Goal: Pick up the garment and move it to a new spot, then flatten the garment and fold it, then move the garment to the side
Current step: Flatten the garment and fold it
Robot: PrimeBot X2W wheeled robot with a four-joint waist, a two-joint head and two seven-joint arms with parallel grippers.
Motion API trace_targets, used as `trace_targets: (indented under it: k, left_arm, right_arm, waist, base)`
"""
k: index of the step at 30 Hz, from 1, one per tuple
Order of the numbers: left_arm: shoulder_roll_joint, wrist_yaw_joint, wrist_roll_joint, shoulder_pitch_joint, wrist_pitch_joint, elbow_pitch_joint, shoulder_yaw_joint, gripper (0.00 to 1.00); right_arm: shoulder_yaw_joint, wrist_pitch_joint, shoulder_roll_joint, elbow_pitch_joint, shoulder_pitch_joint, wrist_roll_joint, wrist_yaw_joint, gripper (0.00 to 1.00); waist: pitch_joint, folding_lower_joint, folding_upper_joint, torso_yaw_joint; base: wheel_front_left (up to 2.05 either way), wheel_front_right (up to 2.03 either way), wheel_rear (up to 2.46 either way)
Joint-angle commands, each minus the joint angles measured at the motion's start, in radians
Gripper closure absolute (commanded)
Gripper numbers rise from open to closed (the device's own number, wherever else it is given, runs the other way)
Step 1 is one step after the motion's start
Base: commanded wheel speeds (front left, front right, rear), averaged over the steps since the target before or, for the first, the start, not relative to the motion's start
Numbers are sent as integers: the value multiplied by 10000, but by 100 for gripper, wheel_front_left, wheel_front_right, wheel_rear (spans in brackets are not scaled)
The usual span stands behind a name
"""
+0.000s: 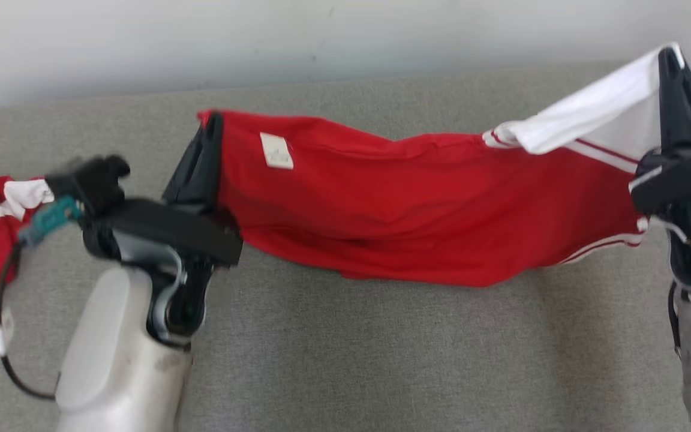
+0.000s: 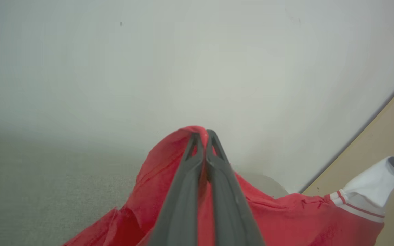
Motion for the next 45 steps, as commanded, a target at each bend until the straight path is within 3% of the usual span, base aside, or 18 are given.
trace_targets:
  k: [1, 7, 12, 16, 21, 24, 29, 30, 34, 41, 45]
  left_arm:
    - [-4, -21, -199, -318, 241, 8, 12, 100]
    - [405, 212, -1267, -2233, 1478, 256, 806, 100]
    - [1117, 628, -1278, -4818, 1928, 108, 1319, 100]
    - [1402, 835, -1104, -6983, 1354, 185, 1685, 100]
    - [1609, 405, -612, -9417, 284, 296, 1441, 100]
    - [1594, 178, -272, -10360, -422, 342, 1136, 100]
    - [1605, -49, -230, -11579, -1222, 241, 811, 100]
    - [1590, -81, -213, -11815, -1398, 220, 740, 100]
    - [1729, -118, -327, -11510, -1568, 396, 756, 100]
    - [1867, -171, -418, -9916, -1763, 756, 632, 100]
    - [1845, -156, -568, -8465, -1811, 564, 360, 100]
  right_arm:
    - [-44, 237, 138, -73, -263, 184, 19, 100]
    - [22, 1267, 961, 786, -2584, 1004, 22, 100]
    - [98, 1054, 1393, 2178, -5745, 974, 22, 100]
    - [-186, 40, 1673, 3049, -8063, 782, 22, 100]
    - [-693, -1846, 1823, 3727, -10442, 665, 22, 100]
    - [-678, -2993, 1581, 3901, -11487, 283, 22, 100]
    - [-804, -3653, 1235, 3345, -12698, 87, 22, 100]
    - [-1069, -3668, 1140, 2580, -13064, 24, 22, 100]
    - [-569, -3647, 1077, 1677, -12603, -221, 22, 100]
    - [1330, -3655, 429, 1908, -10935, -126, 22, 100]
    - [2467, -3656, -7, 1731, -9417, 545, 22, 100]
  waist:
    - [260, 0, -1, -109]
    - [2023, 0, -1, -740]
    - [4263, 0, -1, -1160]
    - [5503, 0, -1, -1244]
    - [6345, 0, -1, -1286]
    - [6605, 0, -1, -1176]
    - [6777, 0, -1, -1015]
    - [6886, 0, -1, -910]
    - [7083, 0, -1, -749]
    - [7105, 0, -1, -554]
    - [6753, 0, -1, -407]
  base:
    - [0, 0, 0]
    - [0, 0, 0]
    - [0, 0, 0]
    - [0, 0, 0]
    - [0, 0, 0]
    - [0, 0, 0]
    - [0, 0, 0]
    - [0, 0, 0]
    - [0, 0, 0]
    - [0, 0, 0]
    - [0, 0, 0]
